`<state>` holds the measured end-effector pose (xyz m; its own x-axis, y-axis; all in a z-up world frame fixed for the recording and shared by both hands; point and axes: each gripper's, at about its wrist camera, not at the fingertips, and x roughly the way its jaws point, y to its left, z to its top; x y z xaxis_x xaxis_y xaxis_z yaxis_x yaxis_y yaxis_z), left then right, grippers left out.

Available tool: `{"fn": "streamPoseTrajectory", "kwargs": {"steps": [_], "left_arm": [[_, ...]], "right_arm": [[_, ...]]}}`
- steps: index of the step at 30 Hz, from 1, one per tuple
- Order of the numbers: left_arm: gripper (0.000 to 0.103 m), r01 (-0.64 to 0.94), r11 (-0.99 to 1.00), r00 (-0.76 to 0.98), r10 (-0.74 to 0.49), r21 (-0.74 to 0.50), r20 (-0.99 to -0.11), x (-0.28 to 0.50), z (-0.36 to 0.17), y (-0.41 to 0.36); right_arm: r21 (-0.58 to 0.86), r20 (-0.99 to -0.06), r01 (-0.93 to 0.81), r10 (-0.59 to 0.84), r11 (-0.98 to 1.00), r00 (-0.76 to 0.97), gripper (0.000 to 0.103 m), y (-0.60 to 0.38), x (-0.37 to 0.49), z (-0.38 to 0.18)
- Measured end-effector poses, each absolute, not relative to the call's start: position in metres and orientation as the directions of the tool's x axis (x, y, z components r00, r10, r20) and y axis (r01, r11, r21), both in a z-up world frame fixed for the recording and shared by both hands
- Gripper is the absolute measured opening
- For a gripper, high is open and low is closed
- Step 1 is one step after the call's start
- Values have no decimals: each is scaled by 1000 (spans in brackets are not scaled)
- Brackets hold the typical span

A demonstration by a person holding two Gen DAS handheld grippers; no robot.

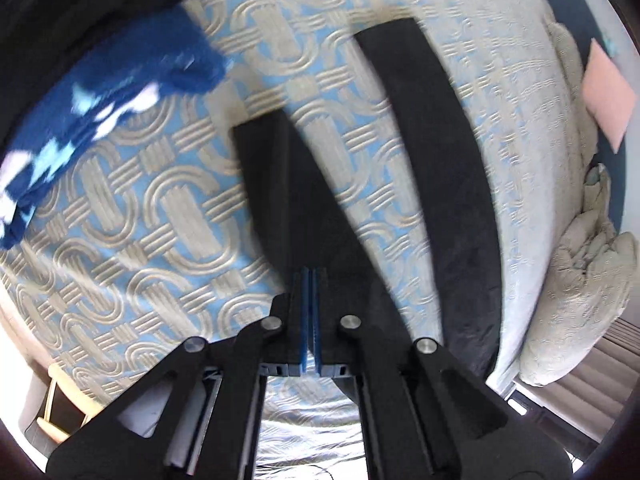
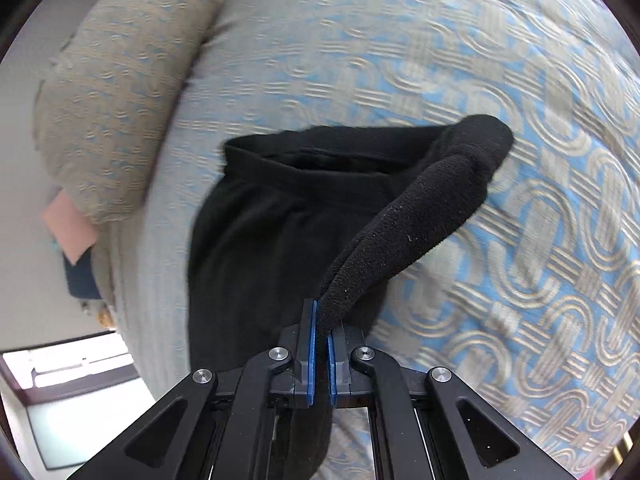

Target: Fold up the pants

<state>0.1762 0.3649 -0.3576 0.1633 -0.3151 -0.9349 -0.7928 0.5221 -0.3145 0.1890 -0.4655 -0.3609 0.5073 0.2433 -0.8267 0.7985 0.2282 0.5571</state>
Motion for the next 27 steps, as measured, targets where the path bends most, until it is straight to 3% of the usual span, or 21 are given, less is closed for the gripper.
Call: {"fn": "streamPoseTrajectory", "kwargs": {"steps": [8, 10, 11, 12, 17, 21, 22, 23, 24, 27], "left_arm": [[4, -741, 596, 119, -336, -308, -934, 218, -362, 357], [22, -749, 605, 73, -332, -271, -940, 219, -372, 351], [48, -756, 603, 53, -332, -255, -942, 218, -378, 349], [67, -767, 598, 37, -321, -233, -946, 216, -383, 349], [69, -803, 559, 13, -333, -209, -943, 208, -409, 351], [67, -820, 553, -46, -323, -149, -945, 211, -436, 347], [58, -811, 574, -78, -294, -110, -953, 214, -444, 345], [21, -795, 603, -119, -262, -66, -958, 216, -450, 343], [7, -780, 625, -153, -241, -32, -958, 217, -453, 341], [4, -740, 669, -115, -222, -65, -968, 217, -435, 336]], "right_arm": [[610, -792, 729, 269, 311, 548, 3, -447, 256, -336], [608, -793, 728, 272, 316, 545, 3, -445, 261, -338], [603, -797, 732, 270, 318, 540, 3, -445, 261, -340], [599, -801, 735, 268, 319, 536, 3, -445, 258, -342], [578, -815, 758, 266, 302, 515, 3, -449, 243, -354], [565, -823, 774, 261, 286, 504, 3, -452, 233, -358], [564, -823, 778, 261, 278, 504, 3, -452, 230, -359], [563, -824, 779, 261, 275, 504, 3, -453, 228, -360], [563, -824, 780, 261, 274, 503, 3, -452, 226, -359], [565, -823, 778, 263, 276, 504, 3, -452, 223, -357]]}}
